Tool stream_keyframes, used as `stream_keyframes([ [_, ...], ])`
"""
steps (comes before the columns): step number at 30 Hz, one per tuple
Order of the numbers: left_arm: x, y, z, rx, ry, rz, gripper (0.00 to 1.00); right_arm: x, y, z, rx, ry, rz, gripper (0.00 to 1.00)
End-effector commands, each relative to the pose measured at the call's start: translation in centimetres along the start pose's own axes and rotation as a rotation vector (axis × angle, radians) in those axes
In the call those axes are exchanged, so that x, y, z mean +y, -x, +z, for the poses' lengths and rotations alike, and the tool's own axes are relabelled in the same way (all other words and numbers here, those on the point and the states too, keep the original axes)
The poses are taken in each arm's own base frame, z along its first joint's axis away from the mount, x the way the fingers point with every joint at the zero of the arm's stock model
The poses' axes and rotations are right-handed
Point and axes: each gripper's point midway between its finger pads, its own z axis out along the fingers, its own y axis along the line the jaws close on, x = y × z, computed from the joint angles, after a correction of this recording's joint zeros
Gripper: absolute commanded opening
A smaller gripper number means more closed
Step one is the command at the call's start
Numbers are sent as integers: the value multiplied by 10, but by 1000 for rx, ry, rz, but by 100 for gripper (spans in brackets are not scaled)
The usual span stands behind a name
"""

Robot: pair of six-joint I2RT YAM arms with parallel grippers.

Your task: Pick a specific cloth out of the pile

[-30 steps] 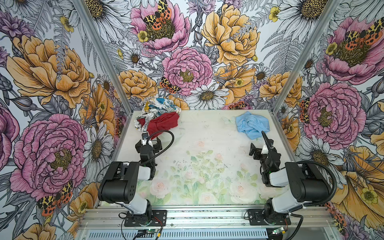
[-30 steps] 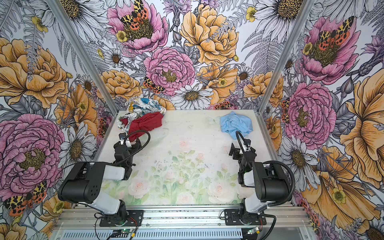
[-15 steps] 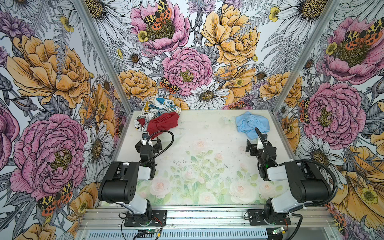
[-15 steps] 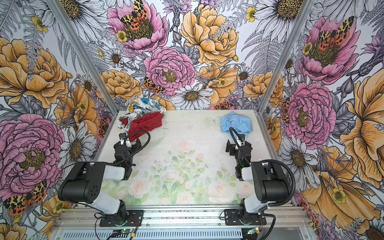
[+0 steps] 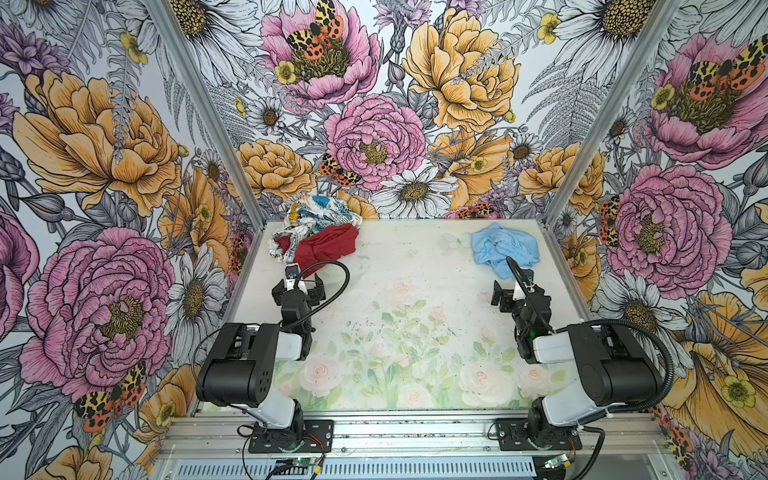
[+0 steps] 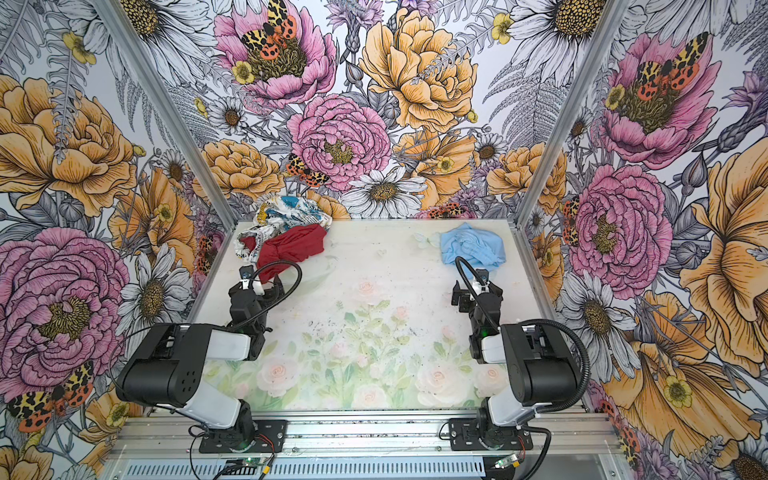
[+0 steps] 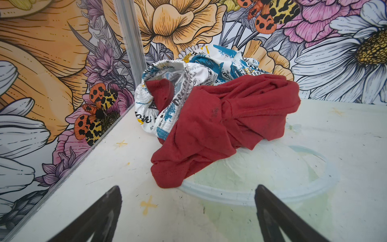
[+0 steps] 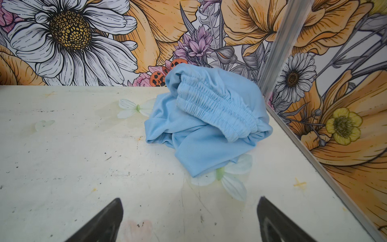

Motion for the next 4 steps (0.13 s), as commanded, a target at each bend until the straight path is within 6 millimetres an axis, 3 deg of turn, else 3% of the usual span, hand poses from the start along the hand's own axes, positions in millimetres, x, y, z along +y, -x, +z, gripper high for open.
stream_keyframes([
  [1,-4,6,-1,-21,-31,-2,99,-1,18,-1,-60,-15,-11,99],
  [4,4,7,-2,-30,17,-18,99,-5,18,-2,-62,-40,-6,99],
])
